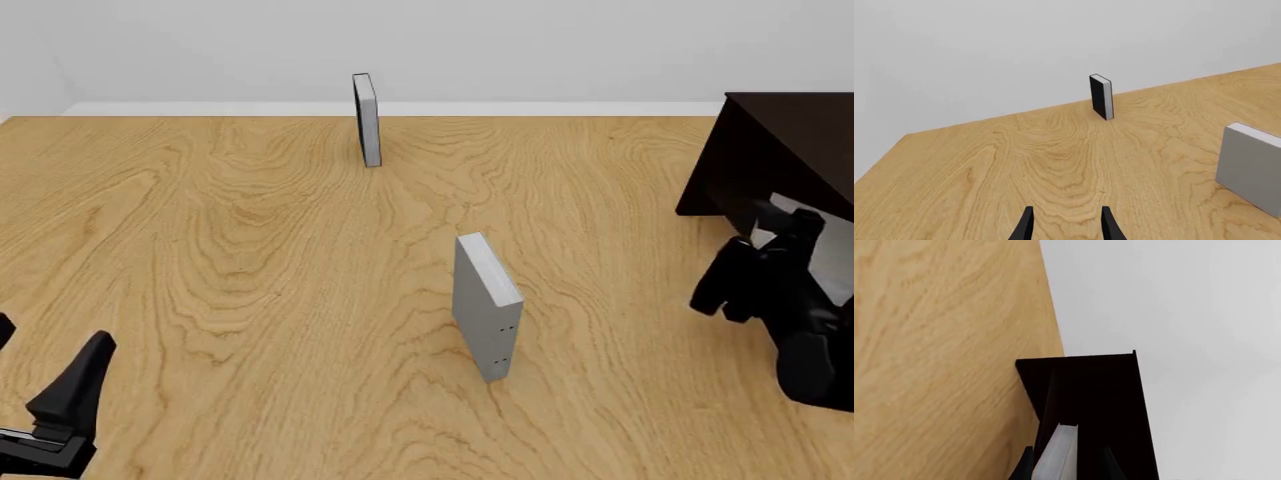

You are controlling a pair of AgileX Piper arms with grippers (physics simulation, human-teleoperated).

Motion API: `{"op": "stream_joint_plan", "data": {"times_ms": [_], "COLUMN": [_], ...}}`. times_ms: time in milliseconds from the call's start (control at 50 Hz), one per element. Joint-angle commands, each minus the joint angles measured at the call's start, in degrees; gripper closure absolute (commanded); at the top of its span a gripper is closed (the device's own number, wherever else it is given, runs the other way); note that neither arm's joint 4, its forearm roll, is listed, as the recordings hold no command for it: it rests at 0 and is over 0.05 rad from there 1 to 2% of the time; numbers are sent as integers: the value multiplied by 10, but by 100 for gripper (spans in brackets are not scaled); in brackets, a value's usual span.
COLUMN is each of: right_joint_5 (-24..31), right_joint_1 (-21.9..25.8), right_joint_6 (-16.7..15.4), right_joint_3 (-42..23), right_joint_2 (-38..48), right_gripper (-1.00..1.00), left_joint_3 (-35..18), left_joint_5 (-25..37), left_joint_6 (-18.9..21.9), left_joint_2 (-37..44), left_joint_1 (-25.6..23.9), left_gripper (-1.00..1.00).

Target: Pick up the book on the right and place it on the cabinet shelf.

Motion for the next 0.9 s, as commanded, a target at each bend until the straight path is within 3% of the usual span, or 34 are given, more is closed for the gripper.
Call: {"op": "stream_joint_plan", "data": {"times_ms": [20,900], "right_joint_5": [-15,-39], "right_joint_1": [-12,-43], "right_joint_6": [3,24], "right_joint_3": [10,54], "right_joint_2": [0,-14], "right_gripper": [-100,-100], "left_joint_3": [0,0], "left_joint_5": [0,0], "left_joint_6": [-2,2], "left_joint_2": [-1,-1], "left_joint_1": [0,-4], "left_gripper": [-100,-100]}}
